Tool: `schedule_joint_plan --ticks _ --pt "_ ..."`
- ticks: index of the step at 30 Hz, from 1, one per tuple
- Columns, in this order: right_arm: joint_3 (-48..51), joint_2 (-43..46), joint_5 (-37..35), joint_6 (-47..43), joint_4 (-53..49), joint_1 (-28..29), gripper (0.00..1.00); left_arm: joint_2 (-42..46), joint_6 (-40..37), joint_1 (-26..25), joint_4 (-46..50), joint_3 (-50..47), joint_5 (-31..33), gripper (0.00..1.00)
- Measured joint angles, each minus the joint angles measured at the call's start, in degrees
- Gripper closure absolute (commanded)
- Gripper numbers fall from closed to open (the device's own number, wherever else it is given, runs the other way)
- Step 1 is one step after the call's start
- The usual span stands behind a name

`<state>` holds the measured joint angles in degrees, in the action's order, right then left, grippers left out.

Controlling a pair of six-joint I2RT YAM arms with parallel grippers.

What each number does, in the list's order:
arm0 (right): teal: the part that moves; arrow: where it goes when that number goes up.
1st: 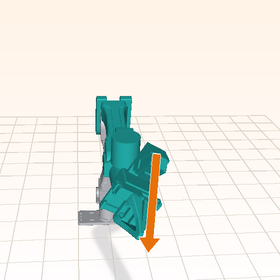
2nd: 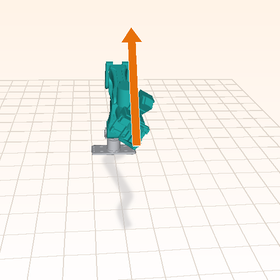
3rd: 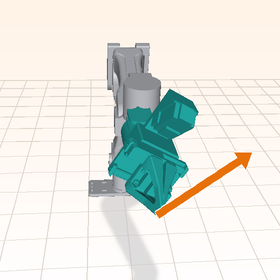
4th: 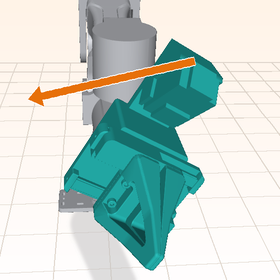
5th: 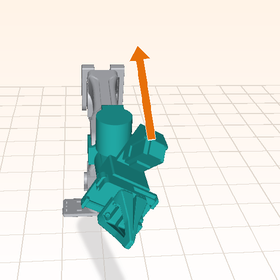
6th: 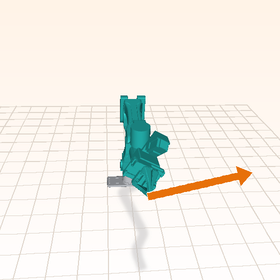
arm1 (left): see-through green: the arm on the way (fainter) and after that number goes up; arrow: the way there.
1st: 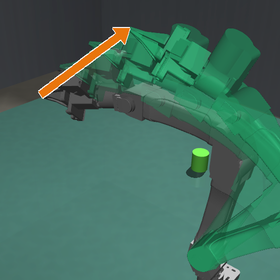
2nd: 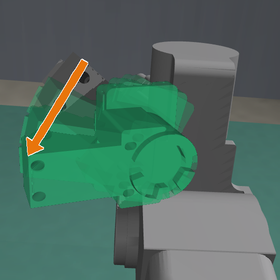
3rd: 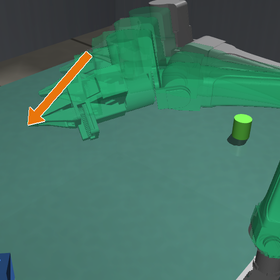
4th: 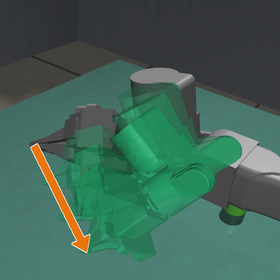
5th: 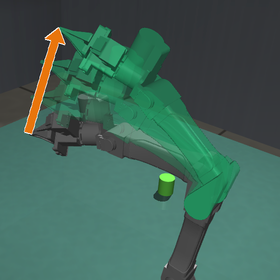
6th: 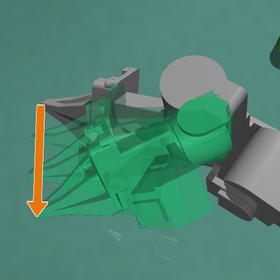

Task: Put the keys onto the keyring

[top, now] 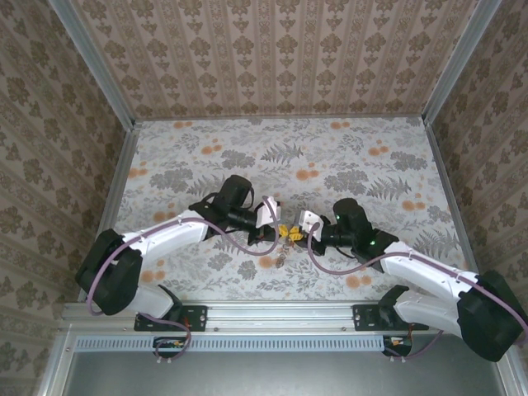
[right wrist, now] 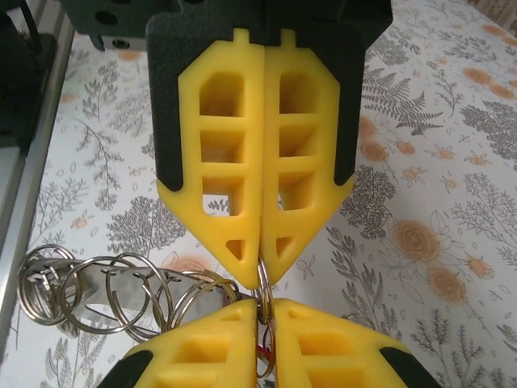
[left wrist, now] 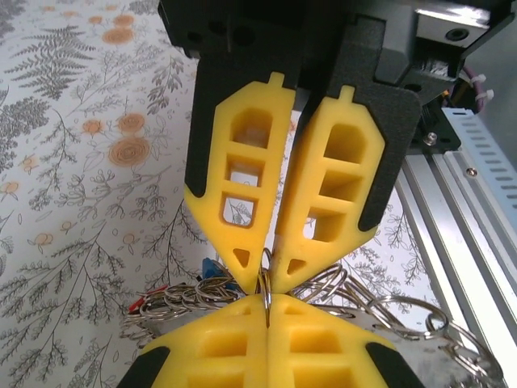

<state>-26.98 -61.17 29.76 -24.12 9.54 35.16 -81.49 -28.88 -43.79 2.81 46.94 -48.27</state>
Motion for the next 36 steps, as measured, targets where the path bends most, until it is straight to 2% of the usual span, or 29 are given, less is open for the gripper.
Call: schedule_joint_plan --ticks 5,11,14,17,22,30,36 --pt "1.6 -0.2 2.1 2.3 3.5 -1.1 0.85 0.3 2.3 0.1 -5.1 -2.3 -1.3 1.00" --pt "1.7 -0.9 3.6 3.9 5.3 -1.9 1.00 1.1 3.5 0.7 -8.4 -3.8 -1.9 1.00" --pt "1.5 -0.9 3.9 4.0 5.2 -1.9 1.00 1.5 3.6 0.7 -8.3 -3.9 -1.9 1.00" --pt "-0.4 -1.0 3.9 3.0 1.4 -1.9 1.00 1.5 2.9 0.6 -6.8 -3.6 -1.3 0.87" --pt "-4.1 -1.0 3.1 -0.2 -6.8 -1.6 1.00 1.8 0.5 0.3 -1.9 -1.3 1.6 0.80" --pt "-9.4 -1.2 0.4 -4.5 -15.7 0.0 1.00 1.0 -2.4 -0.5 4.6 3.1 4.4 0.77" --pt "-11.1 -1.7 -1.9 -6.0 -19.5 1.1 1.00 -0.4 -3.2 -1.3 6.5 4.1 4.6 0.83"
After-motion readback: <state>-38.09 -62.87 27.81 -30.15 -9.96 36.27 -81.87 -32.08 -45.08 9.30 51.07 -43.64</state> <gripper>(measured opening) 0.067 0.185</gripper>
